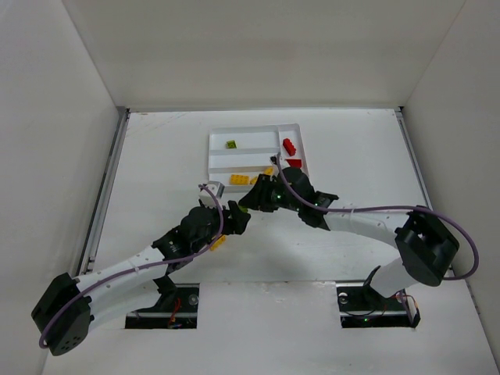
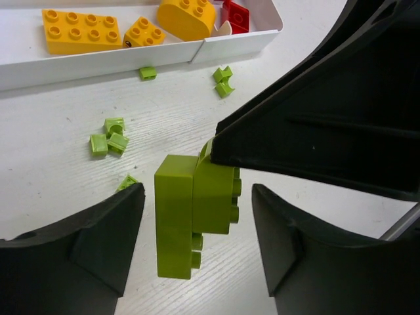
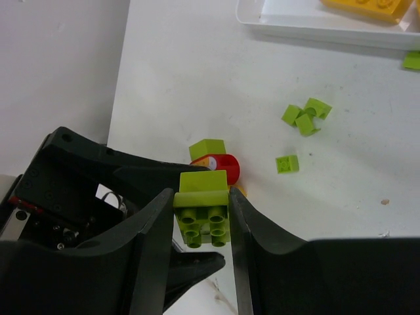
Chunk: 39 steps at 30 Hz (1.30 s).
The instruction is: Sort the legos into containers by color
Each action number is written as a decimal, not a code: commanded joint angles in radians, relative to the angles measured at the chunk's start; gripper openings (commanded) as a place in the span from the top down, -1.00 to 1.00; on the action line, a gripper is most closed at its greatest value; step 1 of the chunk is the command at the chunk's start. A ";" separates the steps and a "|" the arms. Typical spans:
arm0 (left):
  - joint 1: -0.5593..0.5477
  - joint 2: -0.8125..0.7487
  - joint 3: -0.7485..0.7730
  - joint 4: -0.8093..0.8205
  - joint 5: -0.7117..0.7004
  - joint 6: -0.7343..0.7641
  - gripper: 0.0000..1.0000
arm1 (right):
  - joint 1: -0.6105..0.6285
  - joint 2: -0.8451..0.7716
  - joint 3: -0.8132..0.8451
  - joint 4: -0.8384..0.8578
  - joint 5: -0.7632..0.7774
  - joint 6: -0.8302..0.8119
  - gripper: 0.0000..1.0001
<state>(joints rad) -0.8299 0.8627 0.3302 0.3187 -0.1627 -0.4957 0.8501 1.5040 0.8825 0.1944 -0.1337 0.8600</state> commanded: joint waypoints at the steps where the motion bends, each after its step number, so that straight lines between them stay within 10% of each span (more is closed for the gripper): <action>1: -0.007 -0.010 0.046 0.053 -0.015 0.006 -0.35 | -0.018 -0.030 -0.007 0.074 -0.012 0.020 0.36; 12: 0.012 -0.088 0.023 0.034 -0.003 0.011 -0.61 | -0.075 -0.022 -0.023 0.125 -0.029 0.053 0.35; 24: 0.021 -0.113 -0.014 -0.004 0.005 -0.018 -0.10 | -0.124 -0.050 -0.054 0.169 -0.064 0.082 0.34; 39: 0.022 -0.004 0.001 0.085 0.009 -0.012 -0.08 | -0.158 -0.067 -0.089 0.235 -0.145 0.128 0.34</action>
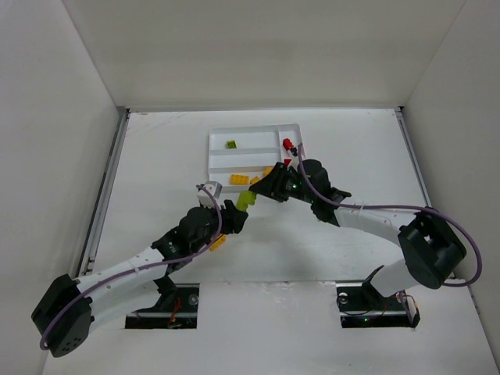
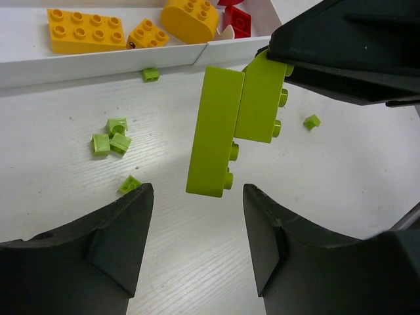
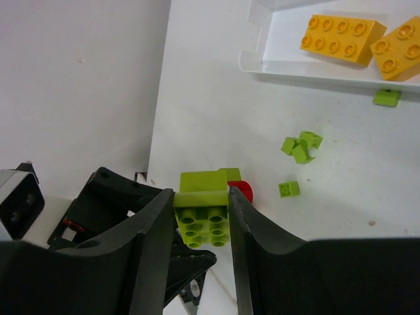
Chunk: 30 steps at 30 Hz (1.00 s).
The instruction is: Sort the legos into containers by color
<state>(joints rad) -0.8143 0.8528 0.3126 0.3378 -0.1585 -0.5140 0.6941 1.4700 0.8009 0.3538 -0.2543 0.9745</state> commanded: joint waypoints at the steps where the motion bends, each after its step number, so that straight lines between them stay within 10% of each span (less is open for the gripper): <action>1: 0.007 0.011 0.020 0.070 0.007 0.006 -0.08 | -0.002 -0.031 -0.006 0.077 -0.028 0.013 0.34; 30: -0.001 0.041 0.028 0.135 -0.013 0.049 0.22 | 0.012 0.012 -0.020 0.096 -0.097 0.039 0.34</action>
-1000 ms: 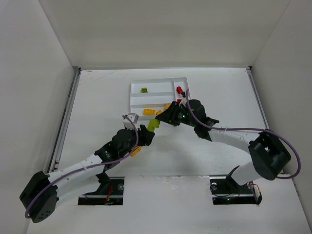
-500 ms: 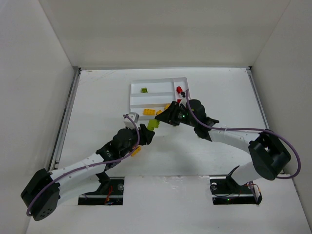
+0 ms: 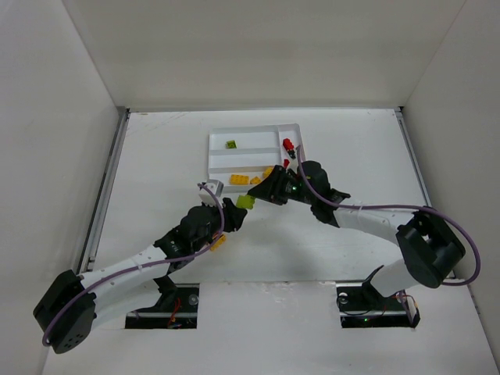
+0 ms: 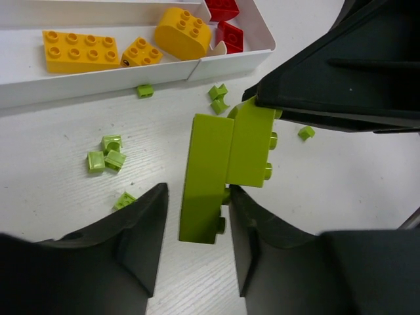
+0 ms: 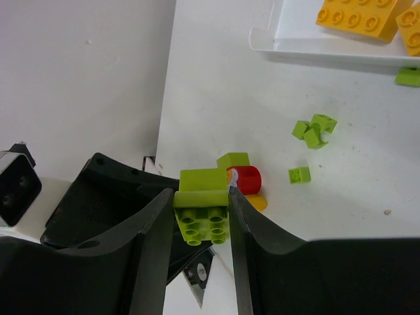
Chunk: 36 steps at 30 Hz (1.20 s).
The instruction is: Sort the legos into containers by color
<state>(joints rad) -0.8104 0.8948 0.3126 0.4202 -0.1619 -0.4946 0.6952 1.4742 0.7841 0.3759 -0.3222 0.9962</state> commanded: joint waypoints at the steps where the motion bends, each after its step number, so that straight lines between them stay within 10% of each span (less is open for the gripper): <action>1: -0.008 0.006 0.031 0.052 -0.007 0.031 0.30 | 0.011 0.008 -0.006 0.081 -0.034 0.024 0.34; 6: -0.028 0.024 0.043 0.046 -0.010 0.037 0.62 | 0.011 0.011 -0.011 0.097 -0.049 0.038 0.29; 10: -0.034 0.020 0.049 0.043 -0.014 0.042 0.68 | 0.011 0.017 -0.006 0.093 -0.049 0.030 -0.14; 18: -0.029 0.023 0.054 0.043 -0.033 0.042 0.72 | 0.023 0.029 -0.005 0.081 -0.051 0.009 -0.36; 36: 0.027 -0.017 0.046 -0.038 -0.102 0.031 0.79 | -0.010 -0.040 -0.022 0.058 -0.032 -0.022 0.37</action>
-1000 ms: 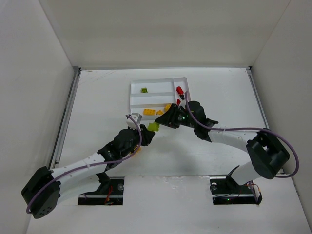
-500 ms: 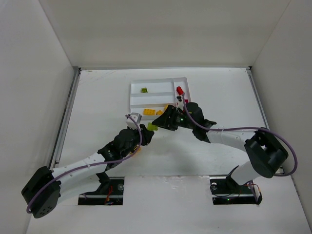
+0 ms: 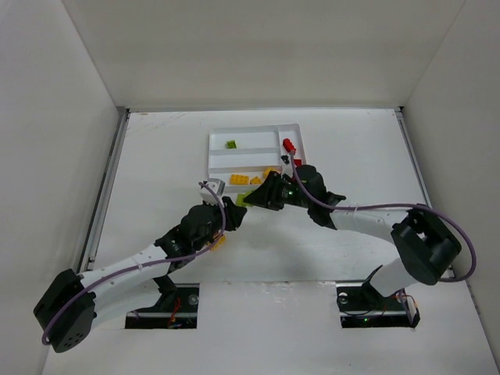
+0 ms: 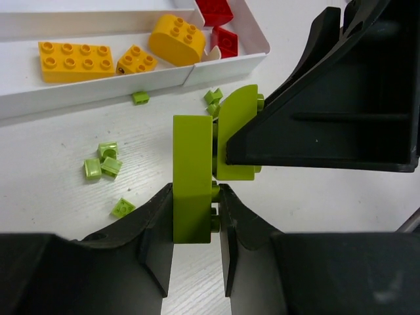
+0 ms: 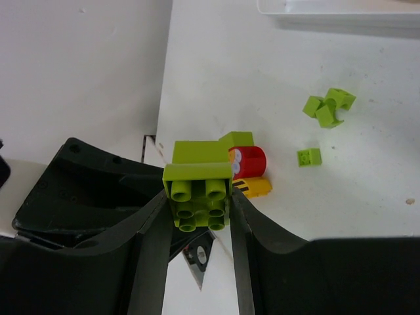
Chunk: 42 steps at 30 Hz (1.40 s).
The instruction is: Sort the legos into containers by color
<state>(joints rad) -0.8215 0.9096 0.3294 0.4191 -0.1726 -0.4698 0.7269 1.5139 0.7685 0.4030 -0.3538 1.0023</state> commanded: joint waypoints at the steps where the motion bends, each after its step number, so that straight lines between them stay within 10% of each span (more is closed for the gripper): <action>1: 0.052 -0.035 0.031 -0.051 -0.106 0.003 0.79 | -0.060 -0.093 -0.005 0.020 -0.004 -0.037 0.37; 9: 0.182 -0.081 0.071 -0.126 -0.159 -0.061 0.78 | -0.168 -0.113 0.086 -0.105 0.071 -0.140 0.35; 42: 0.451 0.238 0.177 0.050 0.048 -0.196 0.71 | -0.240 0.795 1.160 -0.540 0.300 -0.298 0.25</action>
<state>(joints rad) -0.3817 1.1458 0.4591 0.3855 -0.1642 -0.6453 0.5056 2.2833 1.8389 -0.1051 -0.0593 0.6800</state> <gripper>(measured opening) 0.254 0.424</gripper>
